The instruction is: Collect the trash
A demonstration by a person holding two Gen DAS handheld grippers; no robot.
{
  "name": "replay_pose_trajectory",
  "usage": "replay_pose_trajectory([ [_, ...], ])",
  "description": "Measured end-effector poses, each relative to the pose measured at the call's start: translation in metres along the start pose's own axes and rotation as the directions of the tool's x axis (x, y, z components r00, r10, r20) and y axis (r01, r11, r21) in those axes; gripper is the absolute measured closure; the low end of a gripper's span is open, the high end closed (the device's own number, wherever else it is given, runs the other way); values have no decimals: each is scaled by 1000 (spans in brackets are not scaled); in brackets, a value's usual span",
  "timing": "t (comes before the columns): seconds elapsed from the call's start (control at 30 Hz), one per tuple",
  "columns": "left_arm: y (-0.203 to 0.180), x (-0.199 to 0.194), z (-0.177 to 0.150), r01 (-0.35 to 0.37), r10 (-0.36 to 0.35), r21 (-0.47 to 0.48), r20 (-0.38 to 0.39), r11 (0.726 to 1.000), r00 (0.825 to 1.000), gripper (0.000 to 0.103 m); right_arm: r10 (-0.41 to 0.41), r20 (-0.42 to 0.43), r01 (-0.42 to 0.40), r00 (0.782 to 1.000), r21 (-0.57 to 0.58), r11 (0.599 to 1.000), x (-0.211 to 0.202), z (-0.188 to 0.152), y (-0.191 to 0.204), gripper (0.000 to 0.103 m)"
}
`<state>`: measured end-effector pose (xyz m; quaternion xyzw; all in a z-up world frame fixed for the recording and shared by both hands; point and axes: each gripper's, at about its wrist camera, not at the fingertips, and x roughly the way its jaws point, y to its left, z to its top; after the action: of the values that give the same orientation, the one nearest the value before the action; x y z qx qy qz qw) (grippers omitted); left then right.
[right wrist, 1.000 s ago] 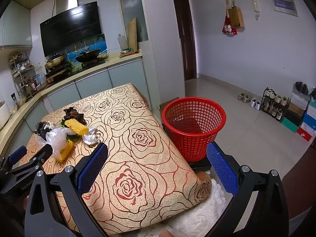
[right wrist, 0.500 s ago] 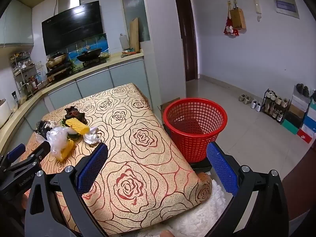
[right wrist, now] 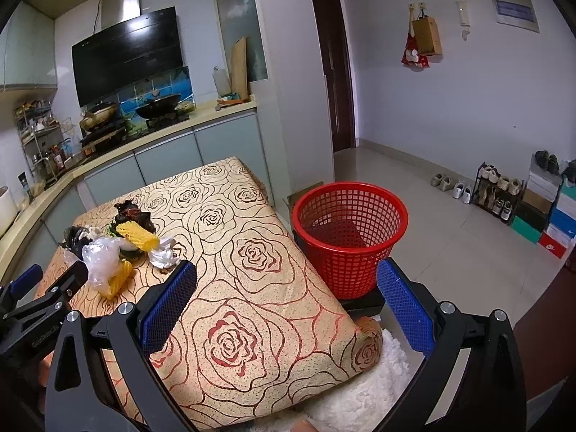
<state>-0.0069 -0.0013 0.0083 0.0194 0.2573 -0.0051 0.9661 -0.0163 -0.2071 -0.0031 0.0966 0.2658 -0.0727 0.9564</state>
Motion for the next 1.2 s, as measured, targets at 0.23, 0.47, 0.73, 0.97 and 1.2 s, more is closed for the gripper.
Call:
replay_pose_trajectory([
  [0.23,-1,1,0,2,-2,-1,-3,1000,1000,7,0,0,0,1000,0,1000,0,0,0,5],
  [0.47,0,2,0,0,0,-5,-7,1000,1000,7,1,0,-1,1000,1,1000,0,-1,0,5],
  [0.73,1,2,-1,4,-4,-6,-8,1000,1000,7,1,0,-1,1000,0,1000,0,-1,0,5],
  [0.97,1,2,-1,3,-3,-7,-8,1000,1000,7,1,1,-1,1000,1,1000,0,-1,0,5],
  [1.2,1,2,-1,3,-3,-5,-8,1000,1000,7,1,1,-1,1000,1,1000,0,-1,0,5],
])
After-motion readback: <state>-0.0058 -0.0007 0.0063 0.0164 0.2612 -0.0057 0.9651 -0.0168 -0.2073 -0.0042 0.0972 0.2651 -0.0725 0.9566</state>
